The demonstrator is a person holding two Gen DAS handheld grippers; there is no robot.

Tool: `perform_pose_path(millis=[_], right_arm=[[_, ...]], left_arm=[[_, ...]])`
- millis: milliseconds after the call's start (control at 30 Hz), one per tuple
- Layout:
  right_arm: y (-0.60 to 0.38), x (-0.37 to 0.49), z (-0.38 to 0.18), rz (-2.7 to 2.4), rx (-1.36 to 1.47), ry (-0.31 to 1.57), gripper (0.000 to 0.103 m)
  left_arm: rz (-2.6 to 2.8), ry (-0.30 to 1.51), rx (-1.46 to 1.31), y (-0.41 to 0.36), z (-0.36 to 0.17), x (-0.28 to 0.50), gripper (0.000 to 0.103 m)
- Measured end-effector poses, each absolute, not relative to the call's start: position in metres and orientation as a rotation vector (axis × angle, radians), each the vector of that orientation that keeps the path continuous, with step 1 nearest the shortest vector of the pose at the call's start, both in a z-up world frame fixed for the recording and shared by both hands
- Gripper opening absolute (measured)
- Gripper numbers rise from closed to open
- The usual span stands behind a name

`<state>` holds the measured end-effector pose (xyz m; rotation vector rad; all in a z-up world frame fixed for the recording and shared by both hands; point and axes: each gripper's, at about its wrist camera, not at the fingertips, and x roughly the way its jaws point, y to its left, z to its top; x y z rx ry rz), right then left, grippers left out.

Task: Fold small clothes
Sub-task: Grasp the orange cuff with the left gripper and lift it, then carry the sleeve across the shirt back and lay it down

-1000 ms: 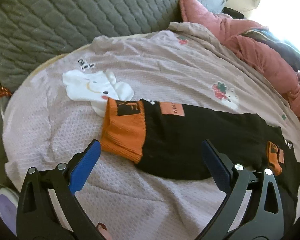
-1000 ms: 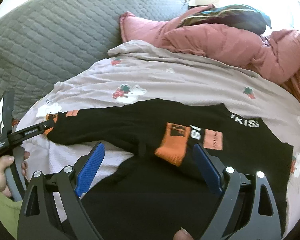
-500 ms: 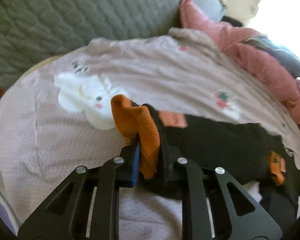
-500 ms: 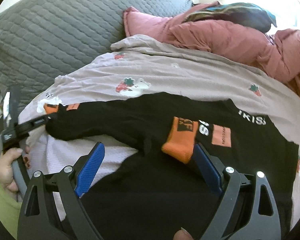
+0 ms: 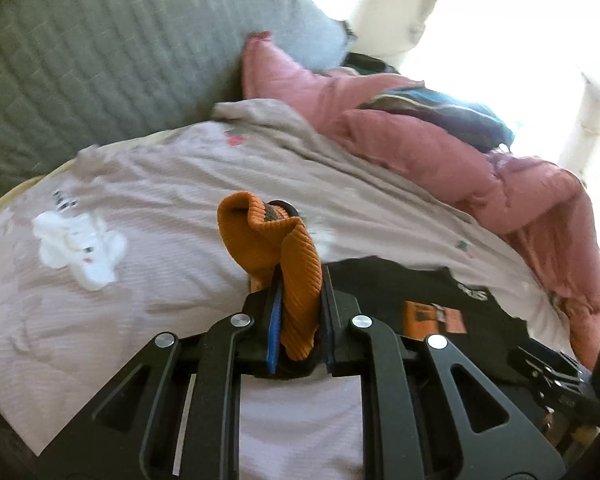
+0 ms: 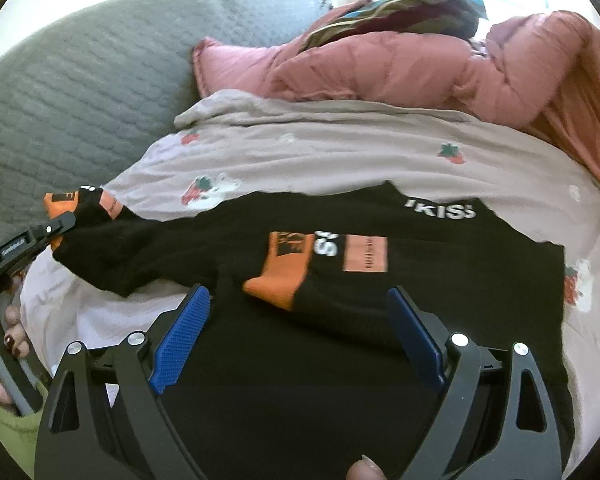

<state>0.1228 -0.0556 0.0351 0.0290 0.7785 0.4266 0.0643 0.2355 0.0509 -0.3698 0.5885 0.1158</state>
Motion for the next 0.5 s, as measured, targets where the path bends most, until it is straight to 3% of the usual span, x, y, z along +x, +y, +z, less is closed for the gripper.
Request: perform_pose_path(millis=[500], right_arm=[[-0.154,0.114,0.039,0.304,0.181,0.738,0.089]], left_arm=[[-0.082,0.663,-0.297,0.13,0.057,0.097,0.009]])
